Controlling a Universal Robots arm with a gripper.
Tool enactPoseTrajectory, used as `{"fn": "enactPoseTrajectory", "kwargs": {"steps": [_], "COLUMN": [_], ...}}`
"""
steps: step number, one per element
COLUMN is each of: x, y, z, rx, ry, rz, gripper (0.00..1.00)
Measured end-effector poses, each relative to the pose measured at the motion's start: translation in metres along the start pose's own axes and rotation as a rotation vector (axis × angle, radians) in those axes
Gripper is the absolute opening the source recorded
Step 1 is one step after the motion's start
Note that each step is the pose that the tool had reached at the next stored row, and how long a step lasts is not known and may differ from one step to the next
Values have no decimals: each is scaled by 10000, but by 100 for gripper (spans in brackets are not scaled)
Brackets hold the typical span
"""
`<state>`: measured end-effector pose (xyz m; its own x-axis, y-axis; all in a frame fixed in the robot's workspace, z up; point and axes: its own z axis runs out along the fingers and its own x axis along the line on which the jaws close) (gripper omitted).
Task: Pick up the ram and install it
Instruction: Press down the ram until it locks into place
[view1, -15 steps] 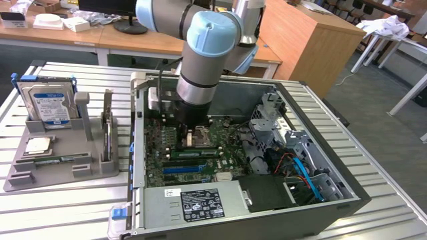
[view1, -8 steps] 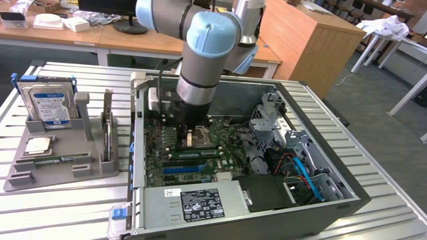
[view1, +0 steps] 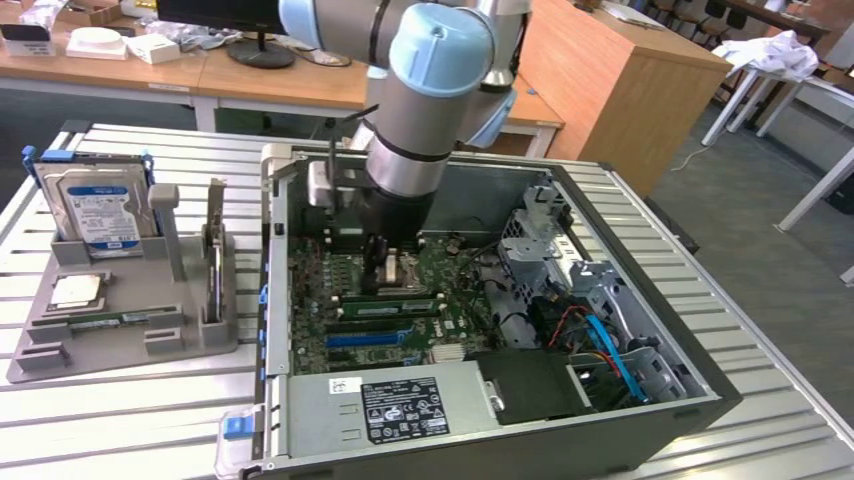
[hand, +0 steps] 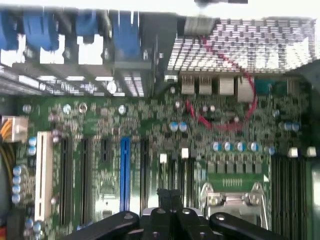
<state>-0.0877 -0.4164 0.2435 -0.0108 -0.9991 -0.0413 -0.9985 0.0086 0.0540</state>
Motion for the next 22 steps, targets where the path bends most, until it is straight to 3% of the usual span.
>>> {"fn": "enactPoseTrajectory", "kwargs": {"steps": [3, 5, 7, 8, 15, 22], "x": [-1, -5, -8, -9, -11, -16], "y": [-137, -483, -722, -780, -930, -1011], "z": [-7, -26, -39, -47, -75, -165], "rx": [-32, -123, -141, -142, -145, -145], "ry": [-4, -4, -4, -4, -14, -61], "rz": [0, 6, 6, 5, 5, 2], "gripper": [10, 10, 10, 10, 10, 10]}}
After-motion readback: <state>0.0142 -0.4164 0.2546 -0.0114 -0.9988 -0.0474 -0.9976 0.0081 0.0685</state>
